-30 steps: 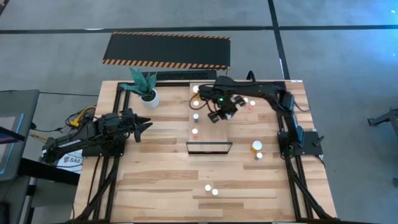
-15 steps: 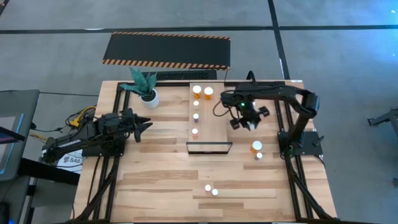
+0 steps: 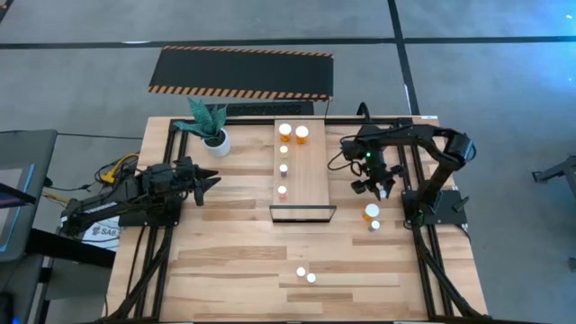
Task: Pick and place medicine bottles onto shelf by color
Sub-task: Put the bottom right small yellow pill bottle on the shelf aligned with the other small yellow pill bottle
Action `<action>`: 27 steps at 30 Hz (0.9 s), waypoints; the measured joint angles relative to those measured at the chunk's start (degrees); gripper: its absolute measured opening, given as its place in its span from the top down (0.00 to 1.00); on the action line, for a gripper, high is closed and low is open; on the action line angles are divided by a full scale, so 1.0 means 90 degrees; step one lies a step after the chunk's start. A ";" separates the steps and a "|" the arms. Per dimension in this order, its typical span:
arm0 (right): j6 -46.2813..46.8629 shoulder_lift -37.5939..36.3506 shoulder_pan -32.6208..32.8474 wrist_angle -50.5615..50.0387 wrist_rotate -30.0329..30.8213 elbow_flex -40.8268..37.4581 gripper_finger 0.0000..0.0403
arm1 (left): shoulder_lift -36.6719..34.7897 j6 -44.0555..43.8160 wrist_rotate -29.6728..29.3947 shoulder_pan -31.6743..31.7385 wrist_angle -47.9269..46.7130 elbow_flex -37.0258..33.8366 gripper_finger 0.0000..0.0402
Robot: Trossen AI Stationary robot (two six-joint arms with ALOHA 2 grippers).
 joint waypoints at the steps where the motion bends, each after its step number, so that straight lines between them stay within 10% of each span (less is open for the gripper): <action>1: -0.0135 -0.0004 -0.0103 0.0056 -0.0008 -0.0086 0.69 | 0.0000 0.0001 0.0000 -0.0002 0.0001 0.0000 0.68; 27: -0.0671 0.1149 -0.0273 0.0524 -0.0139 -0.0191 0.69 | -0.0002 0.0000 0.0000 0.0000 -0.0001 0.0000 0.68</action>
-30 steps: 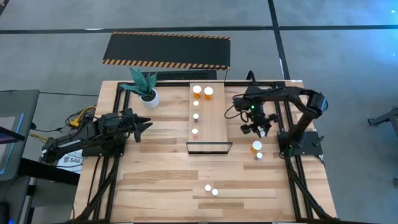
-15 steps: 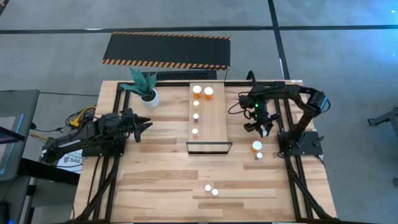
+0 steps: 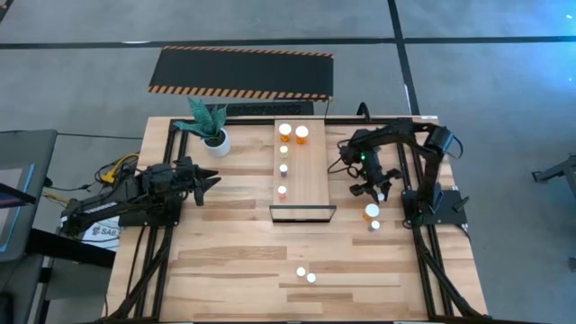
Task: Pick and place medicine bottles onto shelf by color
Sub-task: Put the bottom right small yellow pill bottle on the shelf aligned with the other small yellow pill bottle
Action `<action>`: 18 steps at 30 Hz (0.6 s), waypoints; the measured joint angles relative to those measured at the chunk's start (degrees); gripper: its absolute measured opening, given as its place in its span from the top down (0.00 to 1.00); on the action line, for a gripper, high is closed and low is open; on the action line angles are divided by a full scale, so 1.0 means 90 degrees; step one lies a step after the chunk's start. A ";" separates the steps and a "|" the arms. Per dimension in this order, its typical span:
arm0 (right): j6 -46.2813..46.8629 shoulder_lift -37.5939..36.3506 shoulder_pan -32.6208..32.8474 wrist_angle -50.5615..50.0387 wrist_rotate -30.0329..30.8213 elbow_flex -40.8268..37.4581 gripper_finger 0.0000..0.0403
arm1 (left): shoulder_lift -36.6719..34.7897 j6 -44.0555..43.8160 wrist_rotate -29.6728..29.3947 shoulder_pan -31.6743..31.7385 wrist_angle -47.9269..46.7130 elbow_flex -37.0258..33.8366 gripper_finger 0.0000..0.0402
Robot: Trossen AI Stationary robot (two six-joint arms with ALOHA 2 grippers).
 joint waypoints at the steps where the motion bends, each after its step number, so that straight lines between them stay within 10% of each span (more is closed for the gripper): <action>1: -0.0061 0.0087 -0.0014 -0.0051 -0.0003 0.0047 0.69 | 0.0002 0.0000 0.0000 -0.0002 0.0000 0.0002 0.68; 18: -0.0327 0.0149 0.0079 -0.0714 0.0010 0.0483 0.69 | 0.0001 0.0000 0.0000 -0.0001 0.0001 0.0000 0.68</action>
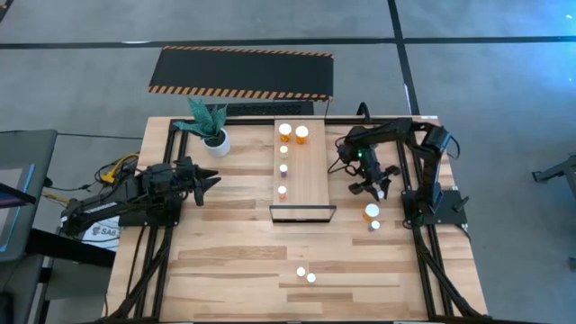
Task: Pick and place medicine bottles onto shelf by color
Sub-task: Put the bottom right small yellow pill bottle on the shelf aligned with the other small yellow pill bottle
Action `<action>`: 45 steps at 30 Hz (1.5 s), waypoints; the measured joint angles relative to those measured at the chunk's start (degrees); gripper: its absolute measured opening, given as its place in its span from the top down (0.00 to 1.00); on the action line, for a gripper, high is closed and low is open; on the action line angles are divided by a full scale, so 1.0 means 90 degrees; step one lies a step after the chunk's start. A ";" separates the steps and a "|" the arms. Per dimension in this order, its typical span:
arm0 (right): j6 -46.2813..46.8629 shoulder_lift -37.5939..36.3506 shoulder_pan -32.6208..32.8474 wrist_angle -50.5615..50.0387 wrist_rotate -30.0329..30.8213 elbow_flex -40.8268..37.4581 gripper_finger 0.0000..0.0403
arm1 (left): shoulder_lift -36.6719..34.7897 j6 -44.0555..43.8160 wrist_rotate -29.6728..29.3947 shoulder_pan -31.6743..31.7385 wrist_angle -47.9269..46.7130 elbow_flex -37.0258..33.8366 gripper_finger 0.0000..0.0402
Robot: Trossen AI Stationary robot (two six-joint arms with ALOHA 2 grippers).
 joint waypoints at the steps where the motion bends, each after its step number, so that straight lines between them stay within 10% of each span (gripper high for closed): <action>1: -0.0040 0.0000 0.0046 -0.0162 -0.0002 0.0023 0.69 | 0.0000 0.0000 0.0000 0.0001 -0.0001 0.0000 0.68; 45: -0.0273 0.0051 0.0295 0.0284 0.0139 0.0026 0.68 | 0.0001 0.0001 0.0002 -0.0001 0.0000 0.0001 0.68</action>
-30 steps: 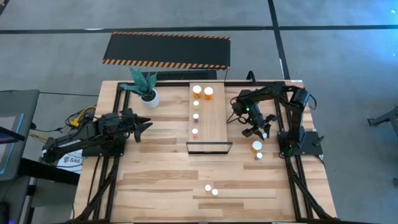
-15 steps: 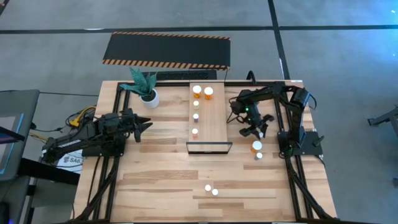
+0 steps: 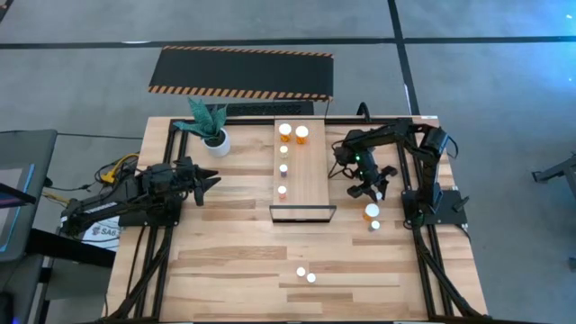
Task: Pick and place medicine bottles onto shelf by color
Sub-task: Put the bottom right small yellow pill bottle on the shelf aligned with the other small yellow pill bottle
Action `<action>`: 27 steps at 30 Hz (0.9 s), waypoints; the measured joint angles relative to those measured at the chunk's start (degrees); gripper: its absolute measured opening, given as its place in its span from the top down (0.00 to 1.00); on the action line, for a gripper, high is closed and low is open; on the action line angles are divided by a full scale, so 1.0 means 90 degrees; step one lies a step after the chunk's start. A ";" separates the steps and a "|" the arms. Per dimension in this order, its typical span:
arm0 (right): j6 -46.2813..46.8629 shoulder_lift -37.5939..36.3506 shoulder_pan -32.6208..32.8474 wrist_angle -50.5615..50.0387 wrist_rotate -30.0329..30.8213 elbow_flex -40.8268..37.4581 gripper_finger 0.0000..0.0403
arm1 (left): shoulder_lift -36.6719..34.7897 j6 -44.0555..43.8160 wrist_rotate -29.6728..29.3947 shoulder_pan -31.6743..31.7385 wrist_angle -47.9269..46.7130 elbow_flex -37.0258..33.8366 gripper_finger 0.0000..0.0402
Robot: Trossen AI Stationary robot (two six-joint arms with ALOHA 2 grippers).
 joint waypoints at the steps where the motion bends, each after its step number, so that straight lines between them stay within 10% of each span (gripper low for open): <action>1: 0.0000 0.0000 0.0000 -0.0033 -0.0008 0.0000 0.68 | -0.0001 -0.0001 -0.0002 0.0001 -0.0001 0.0000 0.68; 27: -0.0405 -0.0003 -0.0097 -0.0039 -0.0001 -0.0002 0.67 | 0.0001 -0.0001 -0.0002 0.0002 0.0001 -0.0001 0.68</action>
